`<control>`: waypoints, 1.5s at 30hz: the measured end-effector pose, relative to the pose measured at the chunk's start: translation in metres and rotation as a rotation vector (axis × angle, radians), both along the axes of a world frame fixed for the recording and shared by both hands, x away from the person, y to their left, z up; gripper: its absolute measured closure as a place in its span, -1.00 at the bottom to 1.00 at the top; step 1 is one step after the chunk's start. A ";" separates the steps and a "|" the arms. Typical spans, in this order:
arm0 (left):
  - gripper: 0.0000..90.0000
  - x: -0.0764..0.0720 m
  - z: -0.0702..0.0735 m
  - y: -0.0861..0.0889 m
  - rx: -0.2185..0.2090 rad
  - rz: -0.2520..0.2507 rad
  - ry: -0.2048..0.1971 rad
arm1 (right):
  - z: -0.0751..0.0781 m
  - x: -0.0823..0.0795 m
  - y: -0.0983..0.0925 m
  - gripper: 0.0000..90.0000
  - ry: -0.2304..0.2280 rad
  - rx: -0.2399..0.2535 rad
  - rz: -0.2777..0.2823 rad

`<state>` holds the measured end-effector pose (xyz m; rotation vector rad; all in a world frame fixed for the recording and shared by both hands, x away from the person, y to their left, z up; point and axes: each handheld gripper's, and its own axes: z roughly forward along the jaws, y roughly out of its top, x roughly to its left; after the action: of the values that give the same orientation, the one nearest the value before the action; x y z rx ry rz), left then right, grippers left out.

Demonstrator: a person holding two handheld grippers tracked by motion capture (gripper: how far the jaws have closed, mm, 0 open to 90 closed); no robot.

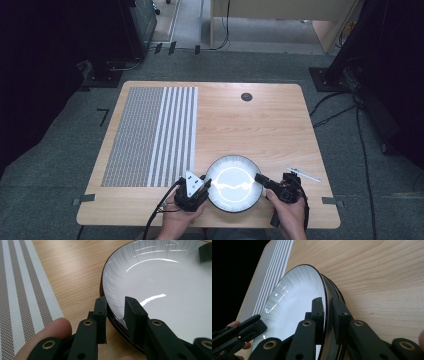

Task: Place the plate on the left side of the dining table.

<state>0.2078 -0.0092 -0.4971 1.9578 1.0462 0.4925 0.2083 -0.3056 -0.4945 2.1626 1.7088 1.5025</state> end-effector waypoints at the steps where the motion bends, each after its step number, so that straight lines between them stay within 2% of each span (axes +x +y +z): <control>1: 0.60 0.000 0.000 0.000 -0.001 -0.002 0.001 | 0.000 0.000 0.000 0.83 -0.005 0.001 -0.002; 3: 0.57 0.000 -0.001 0.001 -0.007 -0.009 0.004 | -0.002 0.002 -0.002 0.85 0.002 0.025 -0.012; 5: 0.54 0.001 0.000 0.002 -0.005 -0.018 0.005 | -0.005 0.003 -0.005 0.84 0.019 0.094 -0.033; 7: 0.55 0.002 0.001 0.004 -0.019 -0.022 0.013 | -0.007 0.004 -0.006 0.84 0.026 0.116 -0.036; 15: 0.56 0.003 0.006 0.009 -0.055 -0.024 0.026 | -0.011 0.005 -0.007 0.84 0.061 0.174 -0.039; 20: 0.55 0.003 0.008 0.010 -0.069 -0.023 0.037 | -0.013 0.005 -0.008 0.83 0.068 0.197 -0.040; 21: 0.54 0.003 0.010 0.011 -0.080 -0.023 0.046 | -0.014 0.005 -0.008 0.83 0.073 0.220 -0.042; 27: 0.52 0.005 0.013 0.014 -0.102 -0.031 0.070 | -0.016 0.005 -0.009 0.83 0.086 0.259 -0.049; 29: 0.50 0.006 0.016 0.016 -0.122 -0.041 0.089 | -0.017 0.005 -0.010 0.83 0.089 0.279 -0.055; 33: 0.45 0.007 0.018 0.019 -0.154 -0.056 0.108 | -0.019 0.004 -0.011 0.83 0.083 0.301 -0.059; 35: 0.43 0.008 0.021 0.021 -0.183 -0.067 0.121 | -0.019 0.004 -0.012 0.82 0.072 0.300 -0.064; 38: 0.43 0.011 0.024 0.026 -0.210 -0.064 0.133 | -0.018 0.003 -0.013 0.82 0.058 0.307 -0.068; 40: 0.42 0.012 0.025 0.027 -0.215 -0.067 0.137 | -0.018 0.003 -0.014 0.82 0.055 0.322 -0.067; 41: 0.40 0.012 0.025 0.029 -0.231 -0.076 0.147 | -0.018 0.003 -0.014 0.83 0.052 0.332 -0.066; 45: 0.40 0.012 0.025 0.028 -0.236 -0.082 0.160 | -0.018 0.003 -0.012 0.82 0.050 0.337 -0.056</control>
<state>0.2202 0.0184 -0.4724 1.8429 1.0664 0.1600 0.2115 -0.3177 -0.5125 2.3959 1.4817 1.8515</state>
